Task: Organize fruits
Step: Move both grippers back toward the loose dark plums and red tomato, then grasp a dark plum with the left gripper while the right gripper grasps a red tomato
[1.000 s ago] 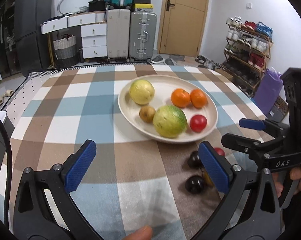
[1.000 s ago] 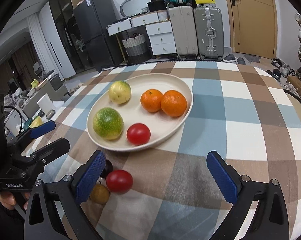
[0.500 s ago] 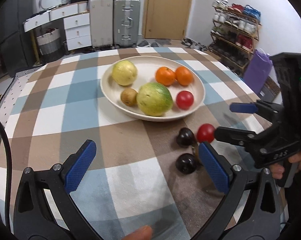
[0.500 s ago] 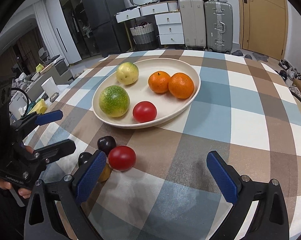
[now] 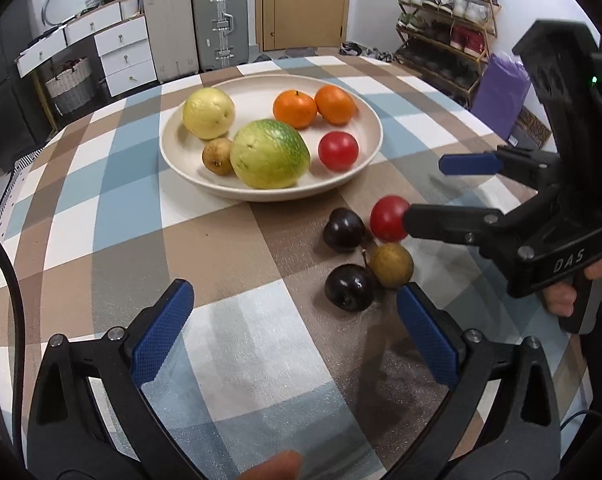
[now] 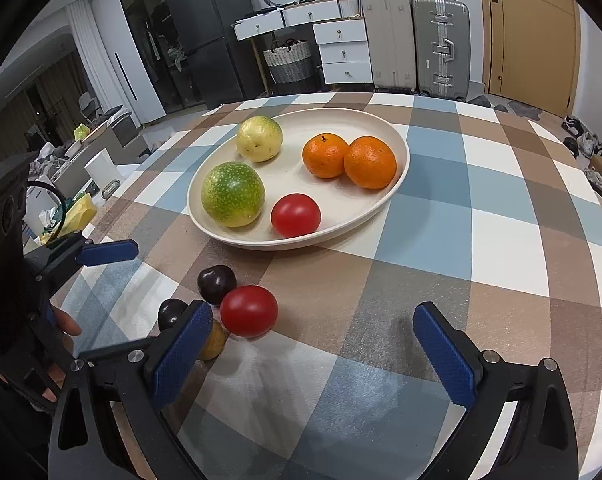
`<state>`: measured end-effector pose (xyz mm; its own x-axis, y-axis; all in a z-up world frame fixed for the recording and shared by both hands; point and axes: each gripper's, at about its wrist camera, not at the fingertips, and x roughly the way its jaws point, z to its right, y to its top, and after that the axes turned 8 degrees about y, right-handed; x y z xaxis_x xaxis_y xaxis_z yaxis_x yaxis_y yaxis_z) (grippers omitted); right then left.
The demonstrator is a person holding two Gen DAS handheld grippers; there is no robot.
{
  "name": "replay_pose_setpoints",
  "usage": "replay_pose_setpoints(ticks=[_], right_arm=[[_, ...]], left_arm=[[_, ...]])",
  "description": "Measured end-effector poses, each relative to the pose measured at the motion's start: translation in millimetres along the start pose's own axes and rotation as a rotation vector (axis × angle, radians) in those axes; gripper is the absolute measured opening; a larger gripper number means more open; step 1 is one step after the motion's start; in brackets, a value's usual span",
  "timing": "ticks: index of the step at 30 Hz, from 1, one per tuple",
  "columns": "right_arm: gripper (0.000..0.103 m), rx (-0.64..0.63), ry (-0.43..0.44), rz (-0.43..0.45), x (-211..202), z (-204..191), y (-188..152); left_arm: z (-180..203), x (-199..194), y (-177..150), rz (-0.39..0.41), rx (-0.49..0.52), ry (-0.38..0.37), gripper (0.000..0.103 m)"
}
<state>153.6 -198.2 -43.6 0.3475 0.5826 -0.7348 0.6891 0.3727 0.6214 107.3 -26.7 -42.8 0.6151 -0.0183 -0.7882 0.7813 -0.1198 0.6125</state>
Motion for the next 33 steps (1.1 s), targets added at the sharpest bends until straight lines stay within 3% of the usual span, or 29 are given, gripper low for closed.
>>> replay_pose_setpoints(ticks=[5,10,18,29,31,33], right_arm=[[0.103,0.003,0.003,0.003,-1,0,1],[0.103,0.008,0.019,0.005,-2,-1,1],[0.103,0.02,0.033,0.001,-1,0,1],[0.102,0.015,0.052,-0.002,0,-3,1],[0.097,0.019,0.052,-0.008,3,-3,1],[0.085,0.028,0.061,-0.018,6,-2,1]], left_arm=[[2,7,-2,-0.033,0.009,-0.017,0.084],[6,7,-2,-0.024,0.038,-0.01,0.073],[10,-1,-4,0.011,0.057,-0.129,0.024],[-1,-10,-1,0.049,0.005,-0.143,0.024],[-5,-10,0,0.048,-0.011,-0.133,0.024],[-7,-11,1,0.053,-0.019,-0.127,0.024]])
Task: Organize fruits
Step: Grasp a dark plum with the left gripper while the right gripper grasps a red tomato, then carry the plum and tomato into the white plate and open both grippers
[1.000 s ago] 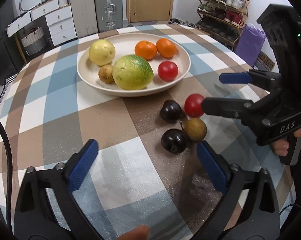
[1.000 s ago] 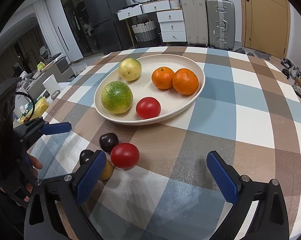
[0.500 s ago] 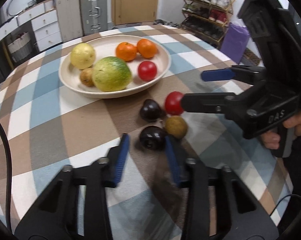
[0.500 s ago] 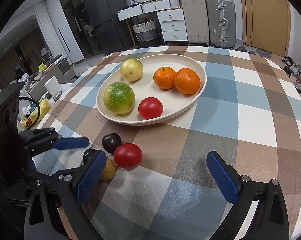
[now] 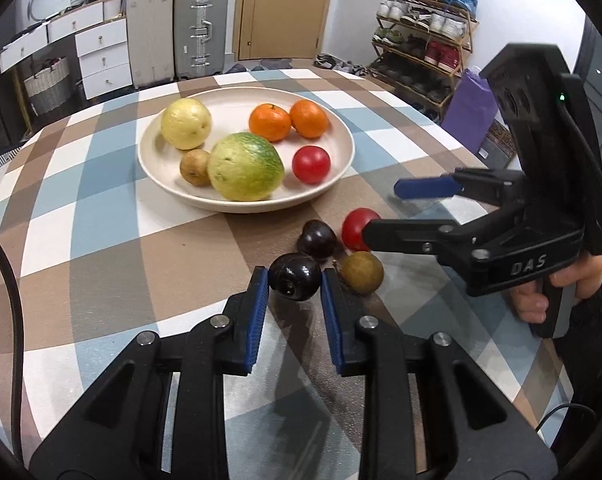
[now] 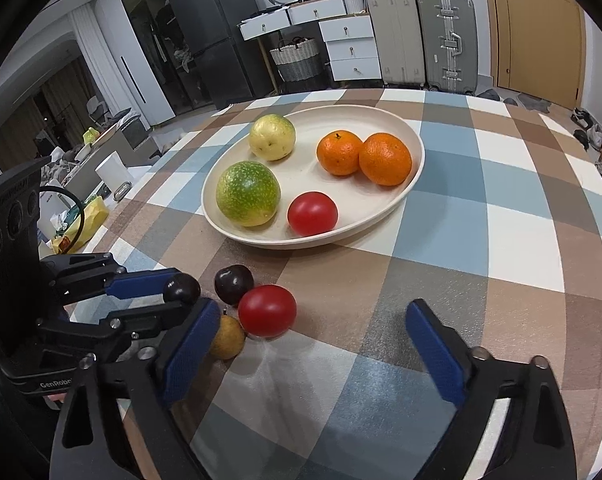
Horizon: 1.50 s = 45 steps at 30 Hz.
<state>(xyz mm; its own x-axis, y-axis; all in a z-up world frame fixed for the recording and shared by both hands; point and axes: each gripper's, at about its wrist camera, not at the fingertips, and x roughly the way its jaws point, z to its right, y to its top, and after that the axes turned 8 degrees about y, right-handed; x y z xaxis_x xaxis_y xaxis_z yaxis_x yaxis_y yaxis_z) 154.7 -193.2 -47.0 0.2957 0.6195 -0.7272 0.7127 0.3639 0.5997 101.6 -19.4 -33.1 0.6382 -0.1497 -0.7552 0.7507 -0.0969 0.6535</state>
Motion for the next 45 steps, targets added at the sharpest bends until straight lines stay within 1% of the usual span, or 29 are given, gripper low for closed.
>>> replay_pose_setpoints(ticks=[2,6,7,9,14,16,18,20,22,27,30,39,45], right_arm=[[0.082,0.0,0.013,-0.001,2,-1,-1],[0.072,0.005,0.064,0.0,4,-4,0],[0.071,0.012,0.074,0.001,4,-3,0],[0.062,0.017,0.082,0.001,4,-3,0],[0.049,0.03,0.114,0.003,3,-3,1],[0.048,0.014,0.111,0.002,3,-7,0],[0.041,0.01,0.11,-0.006,5,-9,0],[0.039,0.009,0.108,-0.01,7,-9,0],[0.034,0.011,0.112,-0.014,7,-9,-1],[0.033,0.005,0.108,0.0,5,-9,0],[0.033,0.01,0.115,0.028,-2,-7,1],[0.033,0.012,0.1,0.102,-15,-6,1],[0.033,0.011,0.095,0.152,-23,-6,3]], left_arm=[[-2,-2,0,0.006,-0.008,0.003,0.024],[-4,-3,1,0.015,-0.019,0.016,0.024],[-5,-4,2,0.018,-0.022,0.017,0.024],[-7,-4,2,0.022,-0.033,0.019,0.024],[-10,-6,4,0.036,-0.053,0.025,0.024],[-12,-6,4,0.041,-0.061,0.022,0.024],[-14,-5,5,0.039,-0.068,0.027,0.024],[-14,-5,5,0.04,-0.072,0.031,0.024],[-15,-6,5,0.047,-0.077,0.029,0.024],[-19,-7,6,0.057,-0.096,0.036,0.024],[-22,-11,7,0.079,-0.111,0.04,0.024],[-35,-25,12,0.158,-0.173,0.067,0.024],[-43,-25,15,0.175,-0.213,0.1,0.024]])
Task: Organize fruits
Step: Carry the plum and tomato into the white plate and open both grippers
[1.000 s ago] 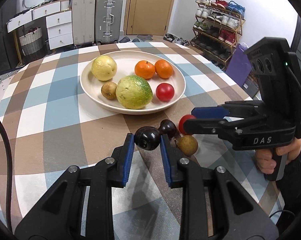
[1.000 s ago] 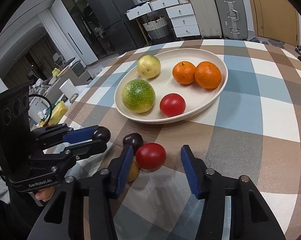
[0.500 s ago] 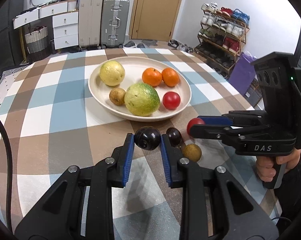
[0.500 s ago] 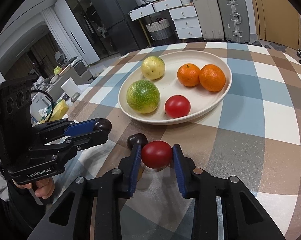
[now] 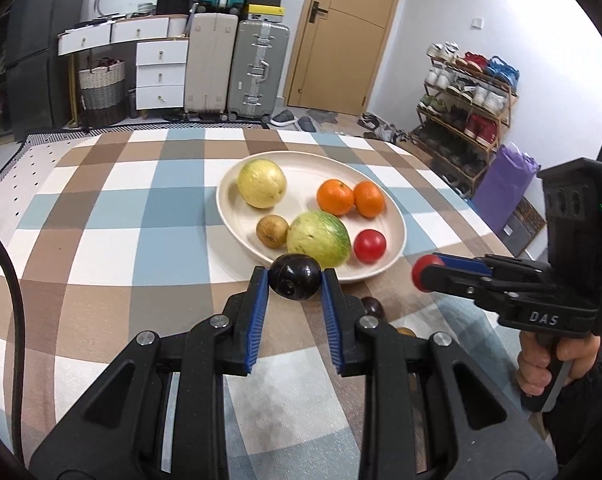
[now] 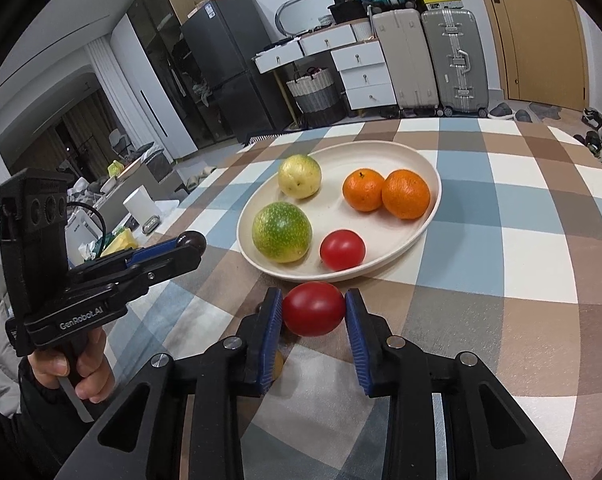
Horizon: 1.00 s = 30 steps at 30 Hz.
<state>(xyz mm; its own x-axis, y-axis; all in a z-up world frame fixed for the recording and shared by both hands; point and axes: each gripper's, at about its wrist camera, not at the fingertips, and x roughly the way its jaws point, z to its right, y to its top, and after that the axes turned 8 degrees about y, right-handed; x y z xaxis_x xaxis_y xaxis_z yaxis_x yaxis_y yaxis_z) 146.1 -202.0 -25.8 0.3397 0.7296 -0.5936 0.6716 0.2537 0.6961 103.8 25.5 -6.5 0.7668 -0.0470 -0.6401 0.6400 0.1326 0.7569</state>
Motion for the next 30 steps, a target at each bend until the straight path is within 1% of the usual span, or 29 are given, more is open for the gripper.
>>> replay_pose_setpoints(ticks=[3,7,11,14,16,18,20,24,28,30], right_arm=[[0.033,0.0,-0.015,0.025,-4,1,2],[0.033,0.007,-0.032,0.055,-9,3,7],[0.033,0.028,-0.052,0.08,-10,8,15],[0.033,0.045,-0.086,0.09,-8,9,24],[0.033,0.053,-0.092,0.098,-5,9,30],[0.033,0.057,-0.118,0.093,1,10,35],[0.033,0.076,-0.119,0.089,9,13,39],[0.033,0.107,-0.144,0.078,25,23,44],[0.033,0.122,-0.17,0.071,33,31,48],[0.033,0.132,-0.166,0.068,35,33,48]], left_arm=[[2,1,1,0.002,0.005,0.029,0.024],[5,1,6,0.027,0.006,0.035,0.024],[2,3,12,0.042,-0.024,0.034,0.024],[1,7,18,0.046,-0.037,0.052,0.024],[-1,10,23,0.053,-0.046,0.059,0.024],[-3,13,28,0.053,-0.054,0.074,0.024],[-4,18,32,0.056,-0.058,0.082,0.024],[-3,33,40,0.052,-0.039,0.108,0.024],[-1,51,43,0.028,-0.03,0.107,0.024],[-1,56,42,0.02,-0.037,0.102,0.024]])
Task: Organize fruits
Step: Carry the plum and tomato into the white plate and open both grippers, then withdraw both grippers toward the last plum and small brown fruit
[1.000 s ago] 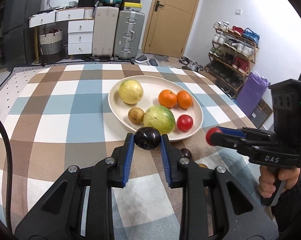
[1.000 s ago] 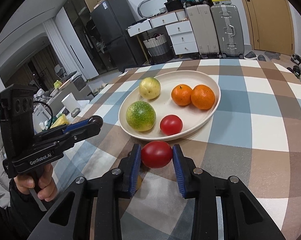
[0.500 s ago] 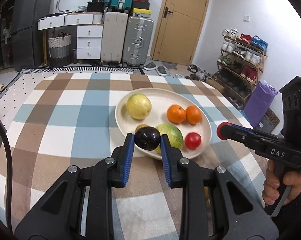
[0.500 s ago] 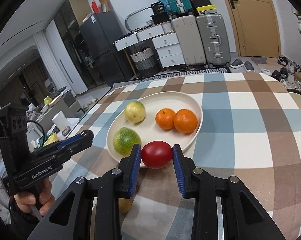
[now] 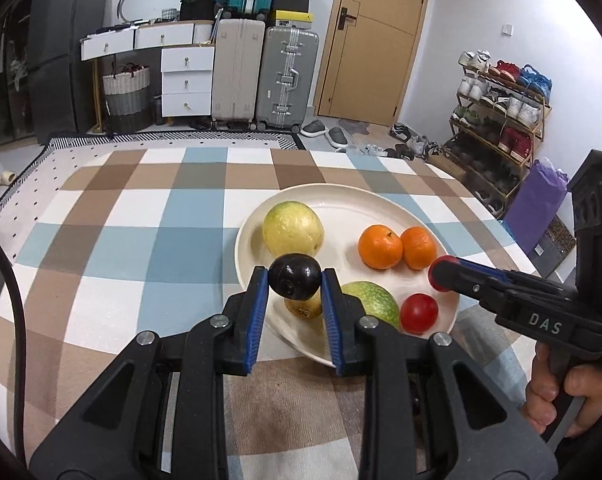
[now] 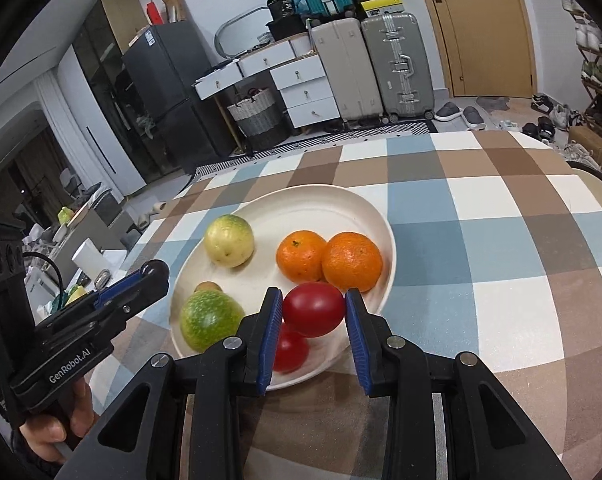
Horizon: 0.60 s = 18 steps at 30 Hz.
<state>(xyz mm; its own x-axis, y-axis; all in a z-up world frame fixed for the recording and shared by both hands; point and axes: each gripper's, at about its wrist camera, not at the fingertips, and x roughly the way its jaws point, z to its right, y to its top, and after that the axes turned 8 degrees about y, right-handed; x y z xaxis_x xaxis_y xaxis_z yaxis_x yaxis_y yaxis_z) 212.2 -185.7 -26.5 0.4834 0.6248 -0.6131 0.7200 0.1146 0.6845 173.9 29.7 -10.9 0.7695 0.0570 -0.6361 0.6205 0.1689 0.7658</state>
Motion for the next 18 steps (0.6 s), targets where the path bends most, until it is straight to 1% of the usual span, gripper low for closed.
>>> replay_pose_setpoints(ticks=[5,7,8,9,11,13,15,16,17,18], right_arm=[[0.033,-0.016,-0.022,-0.004,4,0,-2],[0.033,-0.013,-0.014,-0.001,4,2,-2],[0.034,-0.012,-0.013,0.0,3,2,-3],[0.038,-0.013,-0.019,0.009,1,1,-3],[0.039,-0.023,-0.026,0.03,-5,-2,-4],[0.042,-0.038,-0.02,0.033,-11,-5,-5],[0.05,-0.051,-0.028,0.039,-15,-7,-7],[0.05,-0.061,-0.03,0.038,-16,-8,-8],[0.051,-0.073,-0.033,0.035,-18,-9,-9],[0.055,-0.083,-0.036,0.03,-19,-10,-10]], left_arm=[[-2,6,-4,0.0,-0.007,0.003,0.024],[-1,7,-6,-0.004,0.005,0.003,0.024],[-1,7,-7,-0.003,0.008,0.006,0.024],[0,7,-7,-0.001,0.013,0.012,0.024],[1,5,-8,0.003,0.02,0.011,0.025],[1,2,-9,0.007,0.023,0.008,0.031],[0,-3,-11,0.014,0.021,0.013,0.049],[0,-6,-12,0.021,0.023,0.016,0.054],[0,-9,-12,0.027,0.026,0.02,0.064],[0,-12,-13,0.032,0.031,0.03,0.074]])
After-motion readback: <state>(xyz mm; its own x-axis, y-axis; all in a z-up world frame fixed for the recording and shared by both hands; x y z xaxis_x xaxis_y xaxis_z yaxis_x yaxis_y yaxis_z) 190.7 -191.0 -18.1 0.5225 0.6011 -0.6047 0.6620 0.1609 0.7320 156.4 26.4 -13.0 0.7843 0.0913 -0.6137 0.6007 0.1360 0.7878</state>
